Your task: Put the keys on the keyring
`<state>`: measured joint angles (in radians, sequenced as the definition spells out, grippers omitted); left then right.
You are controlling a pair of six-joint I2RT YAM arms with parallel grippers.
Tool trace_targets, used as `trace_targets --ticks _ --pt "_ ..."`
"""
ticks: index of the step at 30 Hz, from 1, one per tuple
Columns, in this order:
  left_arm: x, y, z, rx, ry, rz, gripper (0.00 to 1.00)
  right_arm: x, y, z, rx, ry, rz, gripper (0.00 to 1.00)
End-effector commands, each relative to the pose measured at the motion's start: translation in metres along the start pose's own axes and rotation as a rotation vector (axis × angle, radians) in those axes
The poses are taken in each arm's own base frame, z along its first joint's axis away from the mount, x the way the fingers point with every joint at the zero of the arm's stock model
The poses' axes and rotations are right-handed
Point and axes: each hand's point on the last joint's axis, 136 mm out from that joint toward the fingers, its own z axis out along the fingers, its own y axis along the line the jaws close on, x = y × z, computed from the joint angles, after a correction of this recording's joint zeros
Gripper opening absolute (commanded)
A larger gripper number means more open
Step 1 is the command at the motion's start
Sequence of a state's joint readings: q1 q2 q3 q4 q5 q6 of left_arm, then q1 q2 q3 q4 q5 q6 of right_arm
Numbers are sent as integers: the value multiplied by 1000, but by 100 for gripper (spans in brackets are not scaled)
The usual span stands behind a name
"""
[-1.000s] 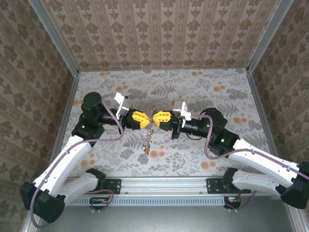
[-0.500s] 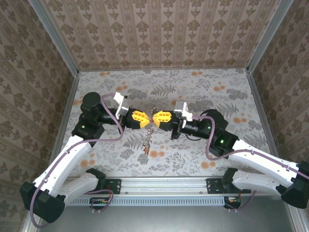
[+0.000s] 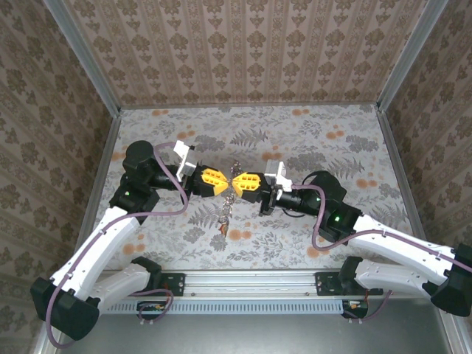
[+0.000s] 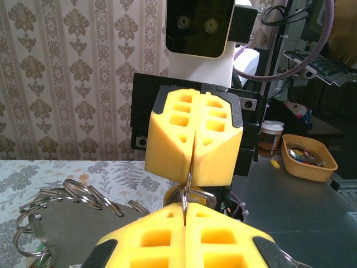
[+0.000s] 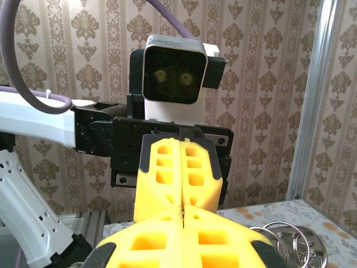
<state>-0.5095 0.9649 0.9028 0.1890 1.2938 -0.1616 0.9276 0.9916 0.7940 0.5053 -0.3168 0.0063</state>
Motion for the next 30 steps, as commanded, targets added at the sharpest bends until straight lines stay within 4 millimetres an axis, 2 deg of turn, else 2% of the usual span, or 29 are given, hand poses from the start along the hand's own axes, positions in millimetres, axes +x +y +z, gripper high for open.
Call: trace_targets --ticks 1,15,30 --pt "-14 -8 -2 12 -20 60 0 -13 -3 -3 27 -47 -37 0" --pt "-16 -10 -2 13 -21 64 0 -10 -5 -4 42 -40 -50 0" --pt "-15 -10 -2 11 -21 62 0 -12 4 -6 -6 -40 -48 0"
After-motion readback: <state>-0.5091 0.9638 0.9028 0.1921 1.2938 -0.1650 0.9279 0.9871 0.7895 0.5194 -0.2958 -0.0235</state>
